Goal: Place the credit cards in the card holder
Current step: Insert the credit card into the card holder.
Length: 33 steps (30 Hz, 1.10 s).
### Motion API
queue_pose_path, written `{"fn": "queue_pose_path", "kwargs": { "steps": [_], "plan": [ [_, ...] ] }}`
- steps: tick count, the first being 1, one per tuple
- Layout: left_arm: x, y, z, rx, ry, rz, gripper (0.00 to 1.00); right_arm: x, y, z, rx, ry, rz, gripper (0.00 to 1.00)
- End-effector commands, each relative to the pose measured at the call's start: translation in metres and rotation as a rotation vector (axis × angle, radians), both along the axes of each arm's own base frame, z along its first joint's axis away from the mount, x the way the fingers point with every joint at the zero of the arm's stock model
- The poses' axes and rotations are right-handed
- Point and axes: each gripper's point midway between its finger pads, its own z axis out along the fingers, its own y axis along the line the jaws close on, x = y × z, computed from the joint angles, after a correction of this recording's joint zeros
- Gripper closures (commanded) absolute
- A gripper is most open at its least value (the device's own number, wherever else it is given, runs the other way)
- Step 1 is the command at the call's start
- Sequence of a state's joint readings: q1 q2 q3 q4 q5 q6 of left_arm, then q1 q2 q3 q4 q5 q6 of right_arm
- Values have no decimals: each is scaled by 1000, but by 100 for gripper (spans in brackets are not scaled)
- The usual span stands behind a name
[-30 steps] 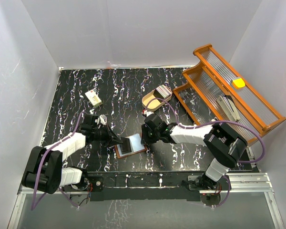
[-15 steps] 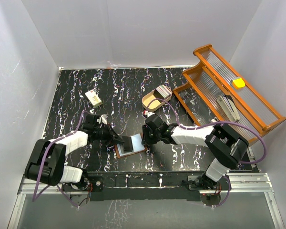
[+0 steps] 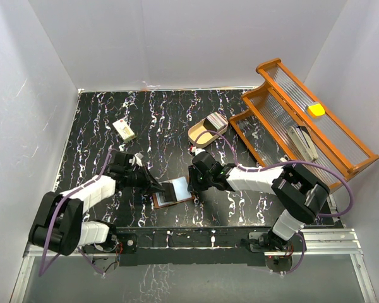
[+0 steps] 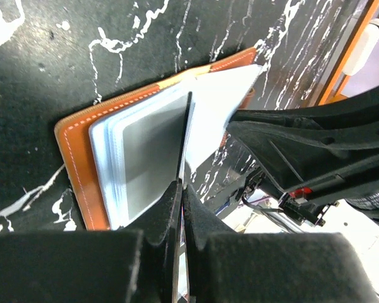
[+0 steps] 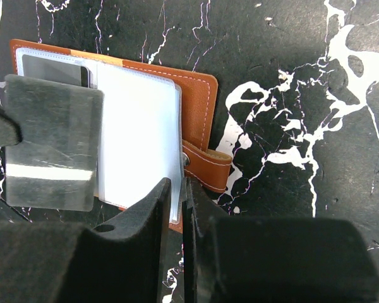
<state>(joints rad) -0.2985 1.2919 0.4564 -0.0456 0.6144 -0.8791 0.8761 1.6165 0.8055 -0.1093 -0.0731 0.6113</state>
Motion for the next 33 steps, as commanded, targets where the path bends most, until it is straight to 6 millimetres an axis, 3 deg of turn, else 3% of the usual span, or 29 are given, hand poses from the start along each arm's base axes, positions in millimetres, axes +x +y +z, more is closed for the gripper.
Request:
{"fn": "queue_pose_path", "kwargs": {
  "steps": [1, 11, 21, 30, 33],
  "plan": [
    [-2, -1, 21, -9, -23, -4, 100, 6, 4, 12, 19, -43, -17, 87],
    [2, -1, 17, 3, -42, -12, 100, 5, -1, 5, -4, -39, -19, 87],
    [6, -4, 0, -5, -31, -25, 100, 6, 0, 3, -13, -40, -19, 86],
    [3, -3, -9, 0, -29, -44, 100, 12, 3, 28, 11, -75, -24, 82],
    [3, -3, -7, 2, -40, -60, 100, 15, 2, 24, -9, -83, -25, 82]
  ]
}}
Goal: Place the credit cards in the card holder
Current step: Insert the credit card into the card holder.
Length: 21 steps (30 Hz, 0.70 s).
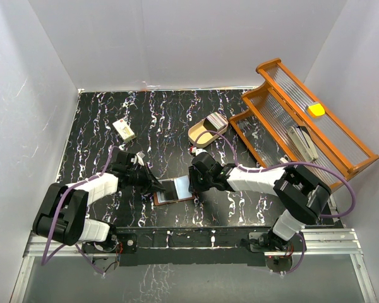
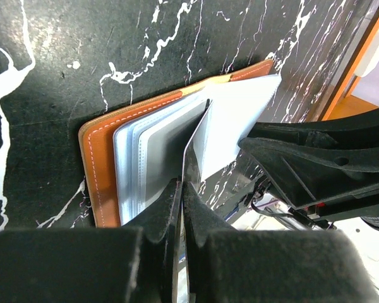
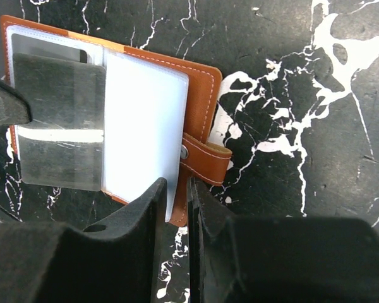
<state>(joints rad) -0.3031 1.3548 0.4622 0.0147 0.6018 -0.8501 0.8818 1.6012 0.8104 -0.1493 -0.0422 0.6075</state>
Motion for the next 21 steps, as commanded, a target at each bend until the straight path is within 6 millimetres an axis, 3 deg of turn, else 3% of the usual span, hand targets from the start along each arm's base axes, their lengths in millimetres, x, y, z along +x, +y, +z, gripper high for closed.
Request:
{"fn": "queue_pose_path", "kwargs": {
  "steps": [1, 9, 17, 21],
  "plan": [
    [-6, -2, 3, -14, -14, -45, 100, 16, 8, 20, 13, -73, -11, 82],
    [-4, -1, 20, -2, -47, -73, 100, 16, -6, -3, -65, -63, -29, 86],
    [4, -7, 34, -34, -68, -79, 100, 14, -7, -3, -64, -62, -31, 87],
    [7, -8, 32, -36, -63, -85, 100, 14, -7, -3, -60, -62, -31, 87]
  ]
}}
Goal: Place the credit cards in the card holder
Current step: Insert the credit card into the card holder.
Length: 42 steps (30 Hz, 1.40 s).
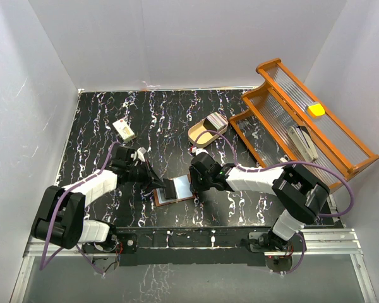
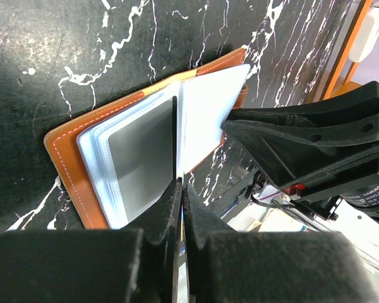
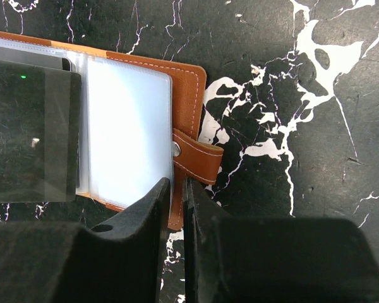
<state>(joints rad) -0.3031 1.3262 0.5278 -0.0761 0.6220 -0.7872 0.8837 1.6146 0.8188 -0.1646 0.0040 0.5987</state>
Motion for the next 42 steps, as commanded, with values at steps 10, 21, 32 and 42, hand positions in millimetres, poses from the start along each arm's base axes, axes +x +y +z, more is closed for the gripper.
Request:
{"fn": "queue_pose_path", "kwargs": {
  "steps": [10, 21, 32, 42],
  "plan": [
    [4, -5, -2, -9, 17, -32, 100, 9, -1, 5, -13, -47, -11, 87],
    [9, -4, -16, 20, 46, -25, 100, 9, 1, 6, -4, -48, -8, 87],
    [12, -4, -30, 25, 67, -4, 100, 8, 2, 6, 5, -45, -6, 87],
    [15, -9, -33, 1, 60, 19, 100, 6, 6, 8, 33, -33, -5, 86]
  ]
}}
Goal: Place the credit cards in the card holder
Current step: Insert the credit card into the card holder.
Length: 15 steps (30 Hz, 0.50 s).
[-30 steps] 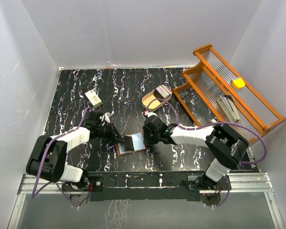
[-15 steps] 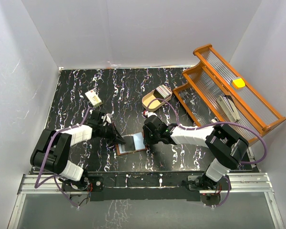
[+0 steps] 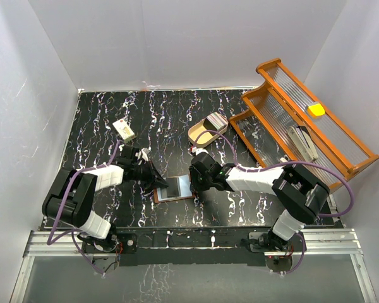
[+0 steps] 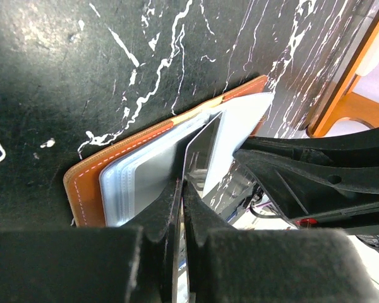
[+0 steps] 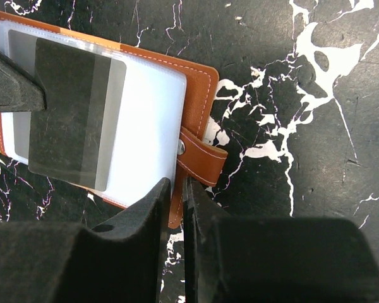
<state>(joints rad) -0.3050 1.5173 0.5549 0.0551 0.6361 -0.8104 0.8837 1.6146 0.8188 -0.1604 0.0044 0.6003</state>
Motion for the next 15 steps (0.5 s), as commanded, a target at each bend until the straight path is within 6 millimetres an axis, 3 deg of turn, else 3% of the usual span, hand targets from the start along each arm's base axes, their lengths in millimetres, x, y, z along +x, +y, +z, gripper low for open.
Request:
{"fn": "queue_pose_path", "kwargs": {
  "steps": [1, 11, 15],
  "plan": [
    [-4, -2, -9, 8, 14, 11, 100, 5, 6, 9, 35, -31, -2, 86],
    [-10, -15, -9, 11, 15, -16, 100, 2, 12, 21, 89, -22, -1, 85],
    [-5, -15, 5, 12, -25, -16, 87, 10, 4, 41, 64, -75, -34, 78]
  ]
}}
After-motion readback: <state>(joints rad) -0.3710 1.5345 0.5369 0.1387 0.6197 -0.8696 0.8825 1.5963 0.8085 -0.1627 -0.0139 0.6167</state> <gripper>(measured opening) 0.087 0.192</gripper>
